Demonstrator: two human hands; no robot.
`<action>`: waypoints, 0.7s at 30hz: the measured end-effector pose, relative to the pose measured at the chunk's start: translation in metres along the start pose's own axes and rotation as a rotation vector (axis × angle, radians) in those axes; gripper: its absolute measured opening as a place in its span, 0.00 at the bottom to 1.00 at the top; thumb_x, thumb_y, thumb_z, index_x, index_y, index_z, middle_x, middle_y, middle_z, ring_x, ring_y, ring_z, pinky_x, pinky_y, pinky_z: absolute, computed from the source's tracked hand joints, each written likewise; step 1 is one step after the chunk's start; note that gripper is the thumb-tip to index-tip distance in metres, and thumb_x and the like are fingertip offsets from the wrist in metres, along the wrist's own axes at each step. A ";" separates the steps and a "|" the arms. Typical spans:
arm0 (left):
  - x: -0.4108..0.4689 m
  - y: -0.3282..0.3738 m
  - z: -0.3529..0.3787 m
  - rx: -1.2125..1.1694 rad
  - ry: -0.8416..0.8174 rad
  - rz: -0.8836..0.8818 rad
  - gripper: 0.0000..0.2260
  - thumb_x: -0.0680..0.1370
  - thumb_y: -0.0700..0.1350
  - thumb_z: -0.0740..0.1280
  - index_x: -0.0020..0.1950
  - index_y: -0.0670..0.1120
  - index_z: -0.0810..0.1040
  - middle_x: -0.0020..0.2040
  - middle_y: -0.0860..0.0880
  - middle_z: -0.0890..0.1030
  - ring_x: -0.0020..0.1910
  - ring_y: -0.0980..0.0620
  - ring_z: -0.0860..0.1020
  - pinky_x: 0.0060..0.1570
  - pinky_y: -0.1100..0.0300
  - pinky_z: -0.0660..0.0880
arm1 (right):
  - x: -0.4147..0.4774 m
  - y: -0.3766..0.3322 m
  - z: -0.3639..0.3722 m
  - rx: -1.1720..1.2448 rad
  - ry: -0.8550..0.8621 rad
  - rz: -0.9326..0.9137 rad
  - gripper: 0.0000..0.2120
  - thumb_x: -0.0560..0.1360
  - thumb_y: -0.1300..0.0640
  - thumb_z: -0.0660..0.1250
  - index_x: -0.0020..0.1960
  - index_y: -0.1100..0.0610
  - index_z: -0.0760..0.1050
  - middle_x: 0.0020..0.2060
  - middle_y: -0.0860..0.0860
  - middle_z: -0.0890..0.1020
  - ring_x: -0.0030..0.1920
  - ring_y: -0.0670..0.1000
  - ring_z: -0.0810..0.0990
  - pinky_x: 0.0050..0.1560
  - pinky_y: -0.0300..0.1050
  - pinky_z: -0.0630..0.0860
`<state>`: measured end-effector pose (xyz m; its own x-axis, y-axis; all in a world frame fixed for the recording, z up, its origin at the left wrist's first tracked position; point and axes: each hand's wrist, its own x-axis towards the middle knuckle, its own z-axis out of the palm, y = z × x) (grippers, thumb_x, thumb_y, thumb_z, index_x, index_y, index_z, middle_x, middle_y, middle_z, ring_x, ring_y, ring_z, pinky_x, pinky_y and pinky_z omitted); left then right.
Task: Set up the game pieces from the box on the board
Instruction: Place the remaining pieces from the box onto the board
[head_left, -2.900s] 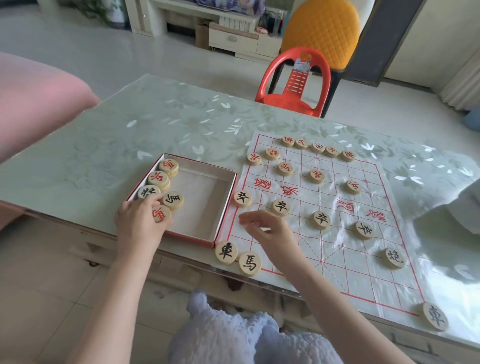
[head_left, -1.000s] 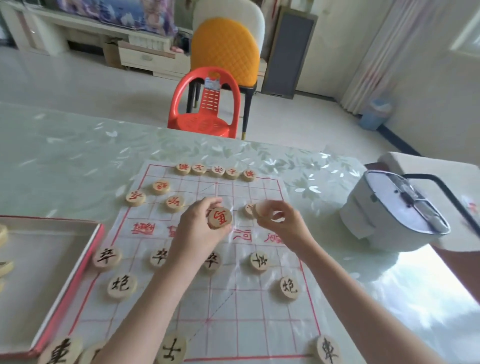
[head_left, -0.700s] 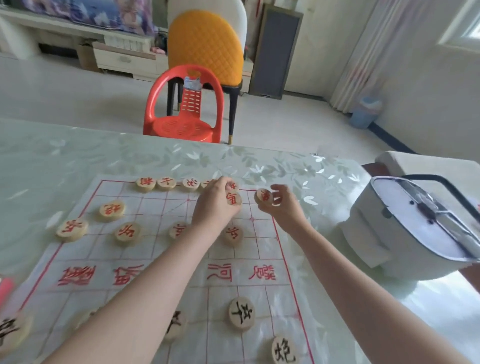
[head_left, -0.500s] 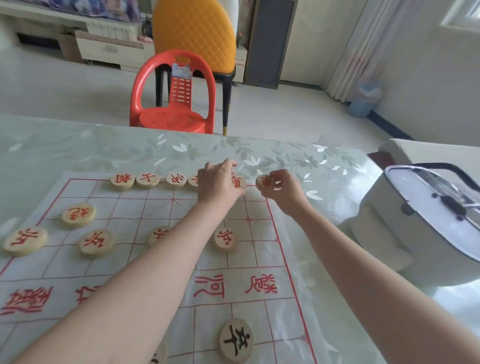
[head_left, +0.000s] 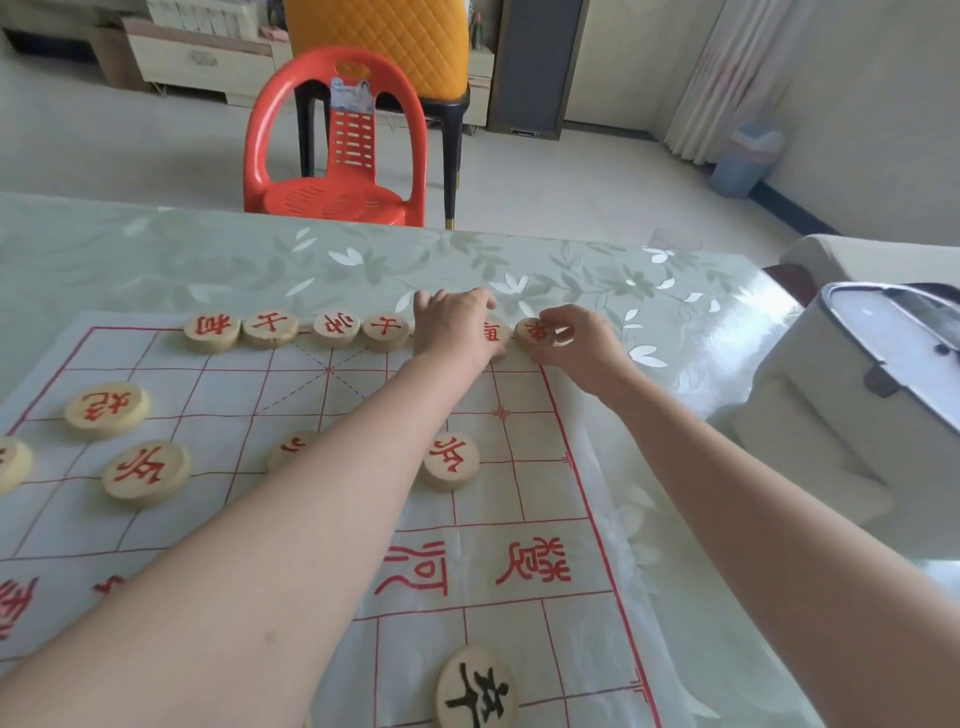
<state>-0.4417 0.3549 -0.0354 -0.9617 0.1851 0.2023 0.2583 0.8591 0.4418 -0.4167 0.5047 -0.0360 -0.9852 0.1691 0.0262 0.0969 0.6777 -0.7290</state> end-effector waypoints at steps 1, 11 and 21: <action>0.000 -0.001 0.001 0.016 -0.011 0.008 0.23 0.70 0.54 0.71 0.63 0.50 0.73 0.58 0.49 0.80 0.61 0.48 0.71 0.58 0.55 0.58 | -0.001 0.001 0.001 0.001 -0.007 -0.001 0.26 0.67 0.63 0.73 0.64 0.60 0.72 0.59 0.54 0.78 0.51 0.50 0.73 0.49 0.39 0.66; -0.041 0.001 -0.050 -0.176 0.152 0.026 0.20 0.71 0.50 0.71 0.62 0.51 0.75 0.59 0.53 0.79 0.61 0.49 0.69 0.51 0.58 0.57 | -0.038 -0.036 0.003 -0.049 0.108 -0.097 0.17 0.71 0.59 0.70 0.59 0.54 0.76 0.57 0.55 0.75 0.61 0.55 0.72 0.59 0.43 0.67; -0.260 -0.140 -0.215 -0.324 0.287 -0.285 0.11 0.68 0.39 0.74 0.48 0.50 0.81 0.46 0.55 0.83 0.50 0.56 0.79 0.54 0.64 0.69 | -0.193 -0.161 0.086 0.096 -0.217 -0.371 0.12 0.74 0.59 0.66 0.56 0.50 0.77 0.55 0.46 0.78 0.57 0.46 0.71 0.58 0.40 0.68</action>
<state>-0.2083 0.0842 0.0384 -0.9457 -0.2126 0.2458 0.0485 0.6558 0.7534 -0.2543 0.3012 0.0169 -0.9585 -0.2349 0.1615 -0.2729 0.5928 -0.7577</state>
